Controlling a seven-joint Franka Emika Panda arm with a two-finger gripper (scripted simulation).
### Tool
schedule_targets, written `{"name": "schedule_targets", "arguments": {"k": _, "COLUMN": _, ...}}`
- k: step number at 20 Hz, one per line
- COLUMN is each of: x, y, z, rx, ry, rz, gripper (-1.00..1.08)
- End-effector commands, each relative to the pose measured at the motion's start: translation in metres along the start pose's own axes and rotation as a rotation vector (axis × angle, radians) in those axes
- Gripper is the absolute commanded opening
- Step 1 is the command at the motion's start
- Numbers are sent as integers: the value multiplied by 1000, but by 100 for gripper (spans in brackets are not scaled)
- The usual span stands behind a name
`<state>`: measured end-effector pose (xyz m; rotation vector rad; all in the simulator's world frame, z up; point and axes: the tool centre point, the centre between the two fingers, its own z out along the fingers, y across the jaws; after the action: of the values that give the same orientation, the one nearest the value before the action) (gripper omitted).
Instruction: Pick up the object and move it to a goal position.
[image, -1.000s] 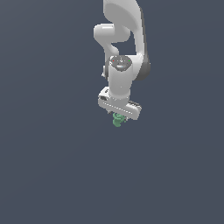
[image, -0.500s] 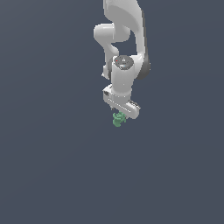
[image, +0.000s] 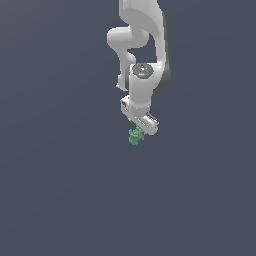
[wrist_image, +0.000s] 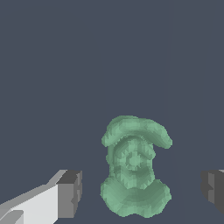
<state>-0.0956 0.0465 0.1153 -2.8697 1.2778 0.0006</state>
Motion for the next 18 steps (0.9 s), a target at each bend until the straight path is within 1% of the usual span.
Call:
{"name": "schedule_targets", "arguments": {"k": 1, "x": -2, "y": 2, "z": 1, "rx": 0, "ry": 0, "rz": 20, "gripper": 100}}
{"name": "schedule_targets", "arguments": {"k": 10, "x": -3, "y": 2, "z": 6, "rx": 0, "ry": 0, "rz": 26, "gripper": 100}}
{"name": "schedule_targets", "arguments": {"k": 18, "x": -4, "y": 3, "z": 39, "rx": 0, "ry": 1, "rz": 29, "gripper": 100}}
